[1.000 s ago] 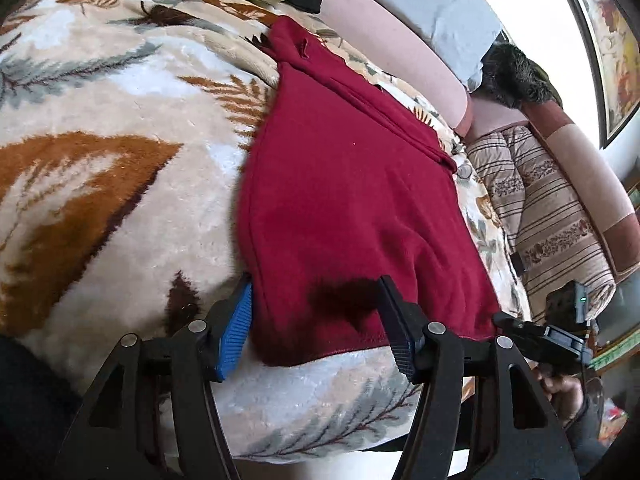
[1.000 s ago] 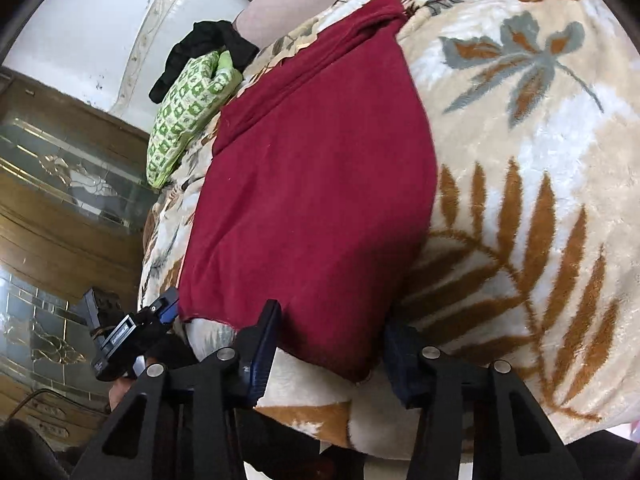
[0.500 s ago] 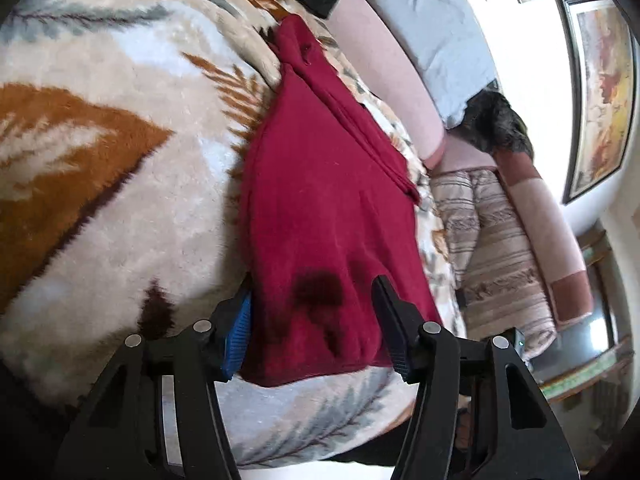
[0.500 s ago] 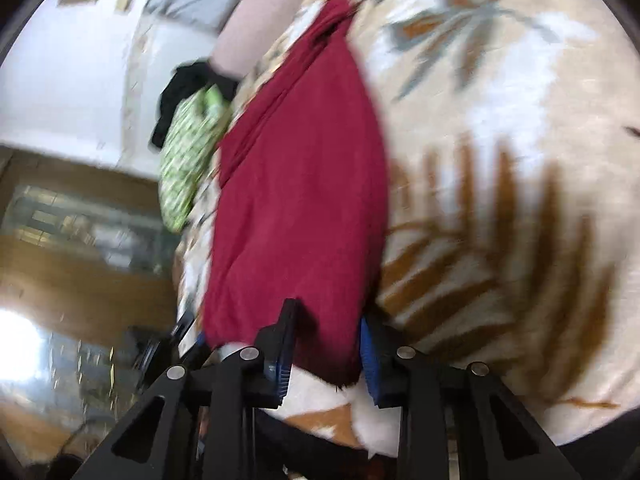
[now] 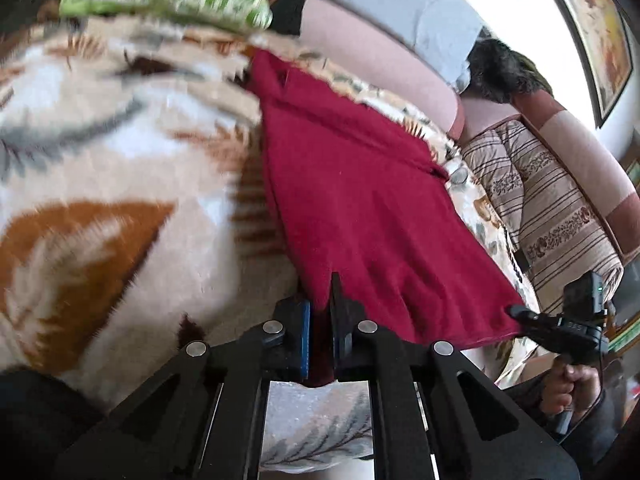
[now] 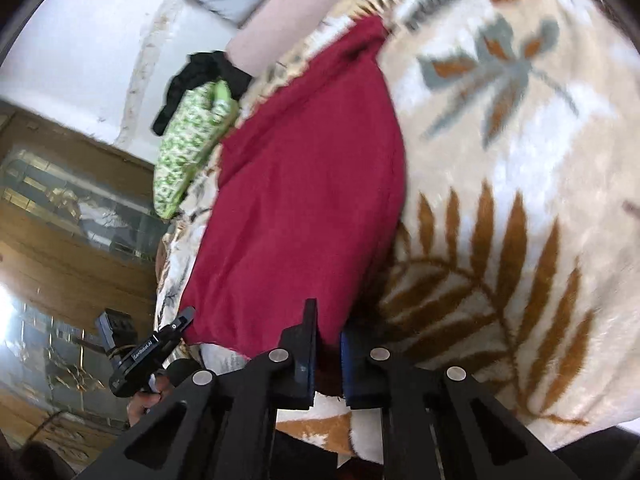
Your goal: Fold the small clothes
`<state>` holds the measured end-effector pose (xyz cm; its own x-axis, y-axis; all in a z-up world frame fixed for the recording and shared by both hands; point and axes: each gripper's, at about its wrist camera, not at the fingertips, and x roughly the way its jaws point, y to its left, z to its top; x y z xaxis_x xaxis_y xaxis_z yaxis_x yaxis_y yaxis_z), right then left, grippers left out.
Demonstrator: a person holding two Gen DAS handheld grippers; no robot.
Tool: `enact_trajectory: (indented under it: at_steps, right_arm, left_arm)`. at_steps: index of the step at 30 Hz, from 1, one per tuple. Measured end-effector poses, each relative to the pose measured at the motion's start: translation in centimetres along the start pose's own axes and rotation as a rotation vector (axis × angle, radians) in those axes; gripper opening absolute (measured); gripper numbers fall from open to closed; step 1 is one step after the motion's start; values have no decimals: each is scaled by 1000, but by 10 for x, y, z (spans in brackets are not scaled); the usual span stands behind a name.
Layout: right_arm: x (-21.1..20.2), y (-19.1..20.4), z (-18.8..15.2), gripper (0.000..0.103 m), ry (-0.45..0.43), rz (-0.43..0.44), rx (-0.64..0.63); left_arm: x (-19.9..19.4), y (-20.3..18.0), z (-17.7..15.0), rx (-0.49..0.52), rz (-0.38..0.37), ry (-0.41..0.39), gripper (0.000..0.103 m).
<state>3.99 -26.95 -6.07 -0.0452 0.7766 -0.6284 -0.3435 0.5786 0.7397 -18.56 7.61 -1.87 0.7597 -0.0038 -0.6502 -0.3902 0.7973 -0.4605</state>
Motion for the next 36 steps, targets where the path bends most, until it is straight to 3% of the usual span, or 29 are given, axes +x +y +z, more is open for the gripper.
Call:
enact_trajectory:
  at_steps: [3,6,10,14,21,30,36]
  right_arm:
    - [-22,14,0,8,-50,-2,-71]
    - [-33,17,5,8,-84,-2,-76]
    - [-38,33,32,8,-118,-3,-99]
    - [-45,63,79,8,-200,23,-125]
    - [-30,73,157,8,-299,13,-95]
    - [49,44,253,8,-320,-55,-38]
    - [101,24,294,8,-321,-118,-57]
  left_arm:
    - [-7,4,3,-56,-42,6,6]
    - [-4,-1,27,-136,-69,47,6]
    - [-15,-27,90,-265,-119,29,6]
    - [-10,-49,139,-315,-99,-13,6]
    - [49,-35,188,-359,-12,-125,6]
    - [147,1,251,-374,56,-150,6]
    - [208,22,262,-352,73,-153,8]
